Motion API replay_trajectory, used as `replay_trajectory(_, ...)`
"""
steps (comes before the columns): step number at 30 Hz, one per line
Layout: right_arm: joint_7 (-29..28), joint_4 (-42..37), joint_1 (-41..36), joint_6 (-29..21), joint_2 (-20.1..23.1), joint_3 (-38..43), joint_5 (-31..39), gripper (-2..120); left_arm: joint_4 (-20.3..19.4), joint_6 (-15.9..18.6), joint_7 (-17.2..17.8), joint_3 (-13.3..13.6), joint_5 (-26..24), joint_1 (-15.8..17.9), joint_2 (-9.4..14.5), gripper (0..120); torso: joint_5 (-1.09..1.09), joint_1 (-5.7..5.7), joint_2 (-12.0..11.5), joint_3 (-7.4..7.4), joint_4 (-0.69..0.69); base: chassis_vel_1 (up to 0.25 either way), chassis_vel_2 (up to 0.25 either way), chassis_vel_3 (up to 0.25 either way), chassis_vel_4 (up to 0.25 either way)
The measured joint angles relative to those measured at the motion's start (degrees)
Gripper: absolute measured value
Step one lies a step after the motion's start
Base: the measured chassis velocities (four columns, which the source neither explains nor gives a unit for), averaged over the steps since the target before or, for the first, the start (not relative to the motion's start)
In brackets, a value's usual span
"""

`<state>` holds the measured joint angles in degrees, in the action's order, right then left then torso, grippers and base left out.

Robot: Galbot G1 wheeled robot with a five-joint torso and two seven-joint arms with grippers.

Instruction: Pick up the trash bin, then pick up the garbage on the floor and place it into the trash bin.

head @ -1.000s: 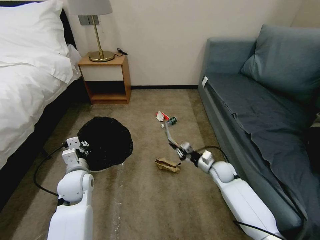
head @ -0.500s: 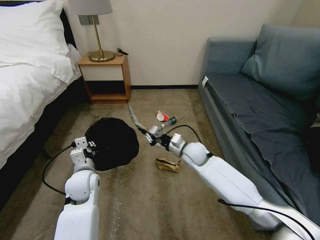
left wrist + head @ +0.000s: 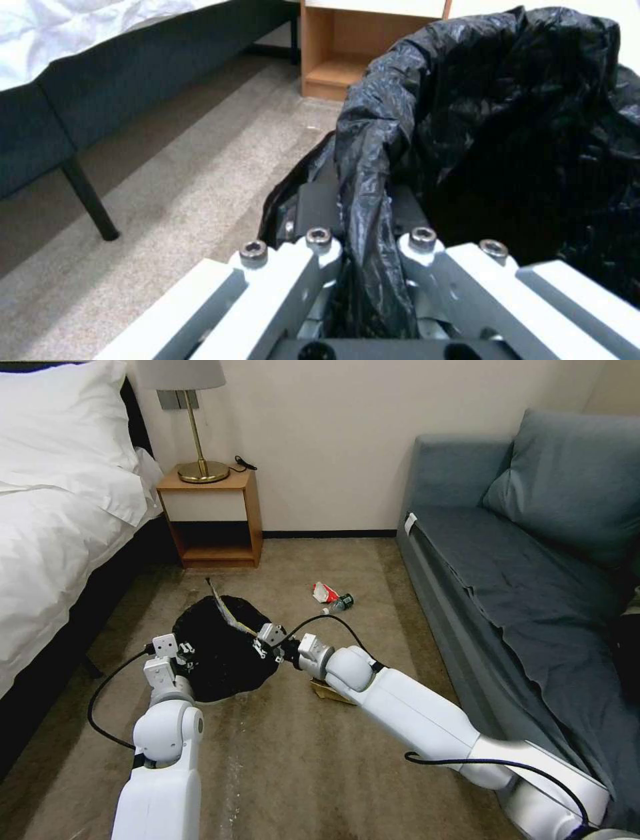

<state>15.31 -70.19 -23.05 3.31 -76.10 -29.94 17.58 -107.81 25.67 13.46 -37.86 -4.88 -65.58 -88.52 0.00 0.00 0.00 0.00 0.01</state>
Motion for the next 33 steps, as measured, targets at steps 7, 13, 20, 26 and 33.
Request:
replay_trajectory(7, -0.2, 1.7, -0.1, -0.6, -0.9, -0.4, -0.6, 0, 0.0, -0.1, 0.1, 0.0, 0.4, 0.0, -0.6, 5, 0.00, 0.00, 0.0, 0.00, 0.00, 0.000, 0.000, 0.000, 0.000)
replay_trajectory(13, -0.8, 1.2, -0.5, -1.1, -1.0, -0.7, -1.0, 20, 0.0, -0.1, 0.2, 0.0, 0.6, 0.2, -0.7, 5, 0.00, 0.00, 0.0, 0.00, -0.01, 0.000, 0.000, 0.000, 0.000)
replay_trajectory(20, -0.8, 0.7, -1.1, -1.3, -1.1, -1.1, -1.4, 45, 0.0, -0.1, 0.2, -0.2, 0.6, 0.1, -0.7, 5, 0.00, 0.00, 0.0, 0.00, 0.00, 0.000, 0.000, 0.000, 0.000)
replay_trajectory(26, 0.0, 0.6, -0.9, -1.4, -1.0, -0.5, -1.6, 67, 0.2, -0.1, 0.2, -0.3, 0.6, 0.3, -0.7, 5, 0.00, 0.00, 0.0, -0.01, -0.01, 0.000, 0.000, 0.000, 0.000)
replay_trajectory(33, -0.1, -1.2, 0.6, -2.2, -0.8, 5.7, -1.4, 96, 1.0, -0.2, 0.1, -0.3, 0.6, 0.6, -0.5, 5, 0.00, 0.00, 0.0, -0.01, 0.00, 0.000, 0.000, 0.000, 0.000)
